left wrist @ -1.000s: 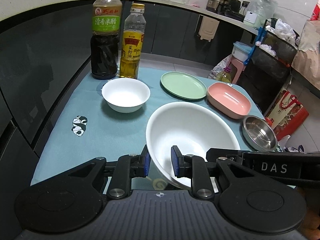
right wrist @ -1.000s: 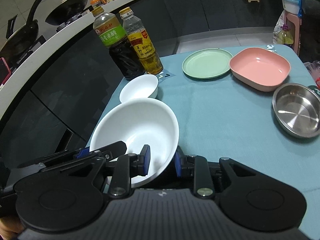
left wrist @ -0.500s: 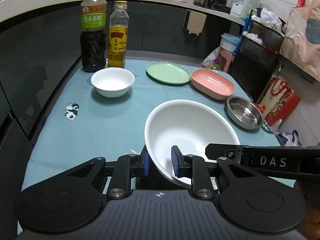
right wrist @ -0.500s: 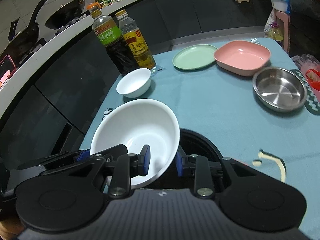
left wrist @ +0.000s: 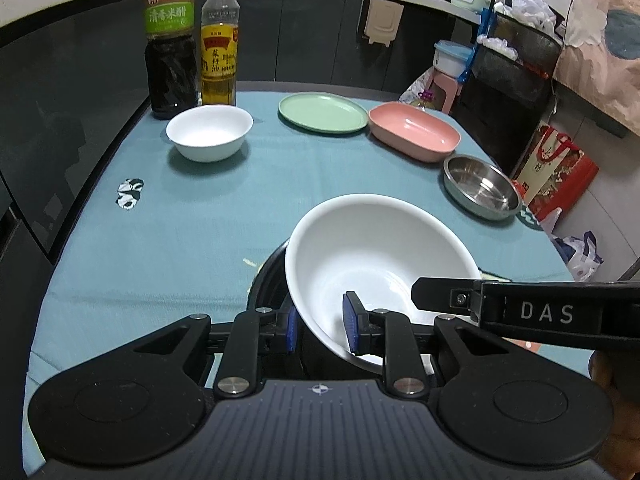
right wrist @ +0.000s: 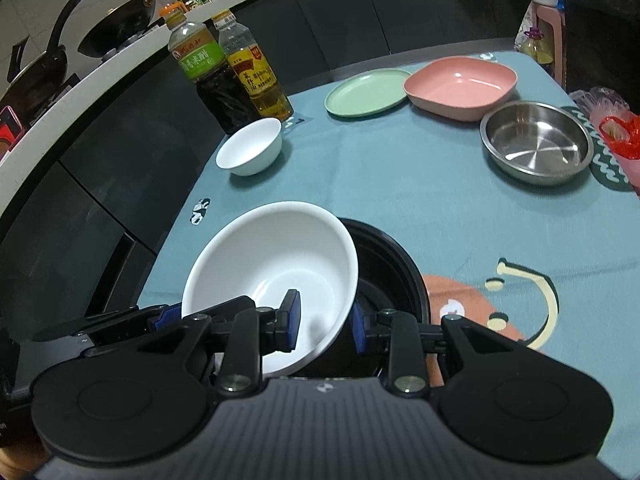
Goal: Organize plates and bowls
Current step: 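Carry the large white bowl over the black bowl and lower it inside, then open both grippers to release the white bowl into the black bowl, then move both grippers to the small white bowl by the bottles, then close both grippers on the small white bowl's rim, then lift the small white bowl and carry it away from the bottles, then lower the small white bowl into the white bowl inside the black bowl, then open both grippers to release the small white bowl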
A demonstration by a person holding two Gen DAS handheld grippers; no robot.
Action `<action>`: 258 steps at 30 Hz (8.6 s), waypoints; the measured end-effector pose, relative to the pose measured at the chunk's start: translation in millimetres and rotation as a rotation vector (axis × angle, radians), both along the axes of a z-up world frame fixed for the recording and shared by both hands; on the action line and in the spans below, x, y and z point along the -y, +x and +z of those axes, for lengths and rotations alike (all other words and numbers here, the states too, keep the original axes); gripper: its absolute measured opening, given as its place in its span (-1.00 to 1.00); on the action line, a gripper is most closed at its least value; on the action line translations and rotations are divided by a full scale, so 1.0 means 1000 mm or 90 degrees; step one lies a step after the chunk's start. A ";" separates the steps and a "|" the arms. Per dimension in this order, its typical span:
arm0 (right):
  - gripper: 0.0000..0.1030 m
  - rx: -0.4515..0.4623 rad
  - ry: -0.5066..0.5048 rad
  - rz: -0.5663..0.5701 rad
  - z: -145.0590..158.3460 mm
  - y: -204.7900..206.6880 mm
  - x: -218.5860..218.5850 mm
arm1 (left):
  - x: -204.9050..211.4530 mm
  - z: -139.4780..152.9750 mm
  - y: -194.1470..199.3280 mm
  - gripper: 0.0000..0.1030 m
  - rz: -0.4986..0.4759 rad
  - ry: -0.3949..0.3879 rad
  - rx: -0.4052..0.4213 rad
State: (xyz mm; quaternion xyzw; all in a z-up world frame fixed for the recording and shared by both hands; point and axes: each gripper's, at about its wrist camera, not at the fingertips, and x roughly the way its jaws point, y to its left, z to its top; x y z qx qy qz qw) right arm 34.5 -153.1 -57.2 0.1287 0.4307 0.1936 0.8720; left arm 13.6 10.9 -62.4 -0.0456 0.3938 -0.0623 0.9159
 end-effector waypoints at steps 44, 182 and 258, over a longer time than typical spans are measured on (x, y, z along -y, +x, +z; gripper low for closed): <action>-0.86 -0.015 0.004 -0.042 -0.012 0.003 0.014 | -0.002 -0.013 -0.003 -0.57 0.003 0.033 -0.031; -1.00 0.074 -0.043 0.055 0.025 0.045 -0.043 | -0.042 0.018 0.048 -0.75 0.070 -0.042 0.061; -0.51 0.053 -0.025 0.001 -0.005 -0.005 -0.007 | -0.021 -0.012 0.005 -0.68 0.047 -0.014 -0.003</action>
